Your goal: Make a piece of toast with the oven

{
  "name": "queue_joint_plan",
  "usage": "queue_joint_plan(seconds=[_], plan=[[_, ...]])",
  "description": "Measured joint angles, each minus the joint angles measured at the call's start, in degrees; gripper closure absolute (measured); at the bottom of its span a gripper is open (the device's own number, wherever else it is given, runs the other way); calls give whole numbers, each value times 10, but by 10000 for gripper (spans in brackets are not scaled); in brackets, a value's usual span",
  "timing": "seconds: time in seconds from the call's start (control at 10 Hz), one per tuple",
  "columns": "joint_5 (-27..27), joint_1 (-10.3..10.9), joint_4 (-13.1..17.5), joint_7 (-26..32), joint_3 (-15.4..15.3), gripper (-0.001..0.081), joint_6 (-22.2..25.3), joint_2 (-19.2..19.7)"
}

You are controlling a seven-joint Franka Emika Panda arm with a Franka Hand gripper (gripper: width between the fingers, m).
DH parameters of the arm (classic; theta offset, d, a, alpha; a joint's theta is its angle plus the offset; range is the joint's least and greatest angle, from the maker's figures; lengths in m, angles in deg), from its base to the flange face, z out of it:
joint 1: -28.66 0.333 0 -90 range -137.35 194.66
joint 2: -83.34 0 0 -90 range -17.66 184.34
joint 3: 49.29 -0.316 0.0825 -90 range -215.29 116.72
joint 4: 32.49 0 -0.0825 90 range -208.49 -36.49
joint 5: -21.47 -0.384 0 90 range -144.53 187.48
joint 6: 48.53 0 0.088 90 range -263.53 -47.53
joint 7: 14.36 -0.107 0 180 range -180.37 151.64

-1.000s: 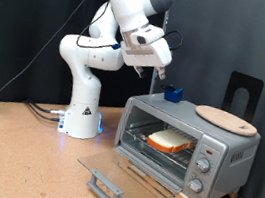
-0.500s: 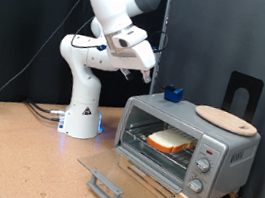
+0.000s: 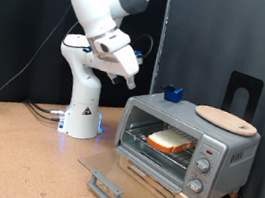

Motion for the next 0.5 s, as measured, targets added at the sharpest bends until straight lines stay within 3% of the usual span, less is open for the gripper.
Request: queue_joint_plan(seconds=[0.1, 0.2, 0.3, 0.5], plan=[[-1, -2, 3, 2, -7, -3, -28, 13], [-1, -2, 3, -1, -7, -3, -21, 13], [2, -5, 2, -52, -11, -3, -18, 13], [-4, -24, -2, -187, -38, -3, -57, 20]])
